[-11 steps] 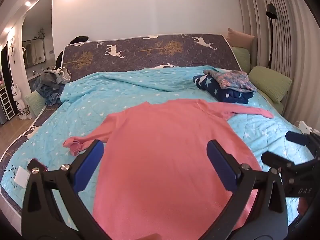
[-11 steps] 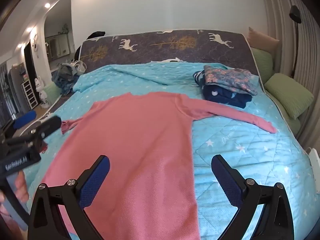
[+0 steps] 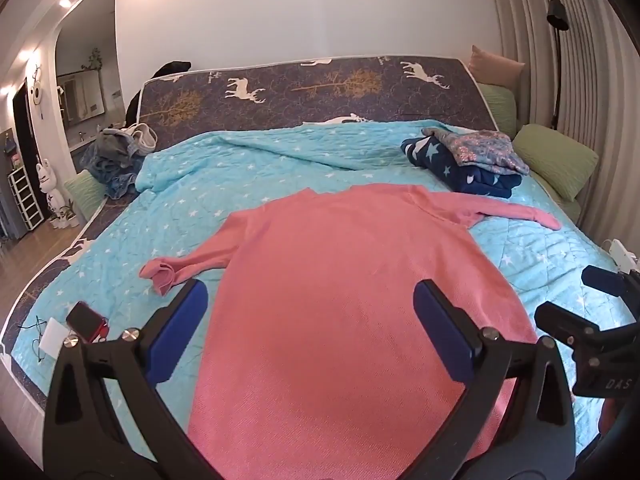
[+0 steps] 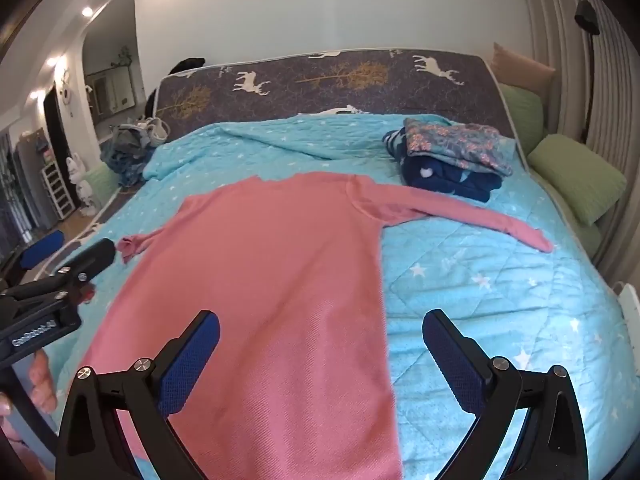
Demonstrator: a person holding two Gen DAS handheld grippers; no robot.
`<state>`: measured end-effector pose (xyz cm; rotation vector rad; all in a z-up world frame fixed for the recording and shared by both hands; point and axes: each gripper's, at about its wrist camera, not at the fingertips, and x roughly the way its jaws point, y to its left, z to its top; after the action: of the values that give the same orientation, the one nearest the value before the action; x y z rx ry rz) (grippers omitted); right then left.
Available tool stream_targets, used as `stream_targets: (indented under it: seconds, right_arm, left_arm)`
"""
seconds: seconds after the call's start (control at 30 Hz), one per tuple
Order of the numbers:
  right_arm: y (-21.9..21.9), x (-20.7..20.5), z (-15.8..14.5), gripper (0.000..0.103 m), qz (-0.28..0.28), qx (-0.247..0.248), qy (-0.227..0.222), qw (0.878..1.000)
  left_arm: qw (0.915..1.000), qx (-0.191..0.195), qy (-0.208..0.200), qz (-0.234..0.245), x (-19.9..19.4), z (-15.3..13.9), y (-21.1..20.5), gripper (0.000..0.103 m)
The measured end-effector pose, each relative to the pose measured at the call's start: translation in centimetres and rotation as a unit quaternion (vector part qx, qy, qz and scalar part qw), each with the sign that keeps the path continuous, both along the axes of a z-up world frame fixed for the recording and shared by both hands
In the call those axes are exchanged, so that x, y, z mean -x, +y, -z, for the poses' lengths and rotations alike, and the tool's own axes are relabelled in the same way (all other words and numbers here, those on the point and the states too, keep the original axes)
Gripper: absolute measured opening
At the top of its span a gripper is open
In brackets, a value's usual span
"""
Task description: Fold small clothes
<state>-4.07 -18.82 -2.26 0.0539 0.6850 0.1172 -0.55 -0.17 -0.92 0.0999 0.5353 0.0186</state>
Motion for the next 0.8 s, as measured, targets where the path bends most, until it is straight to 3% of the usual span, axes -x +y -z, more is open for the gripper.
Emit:
stream_targets:
  seconds: [0.8]
  right_arm:
    - [0.6, 0.2, 0.1, 0.103, -0.011, 0.018, -0.023, 1.000]
  left_arm:
    - [0.9995, -0.009, 0.029, 0.007, -0.1, 1.2, -0.6, 0.102]
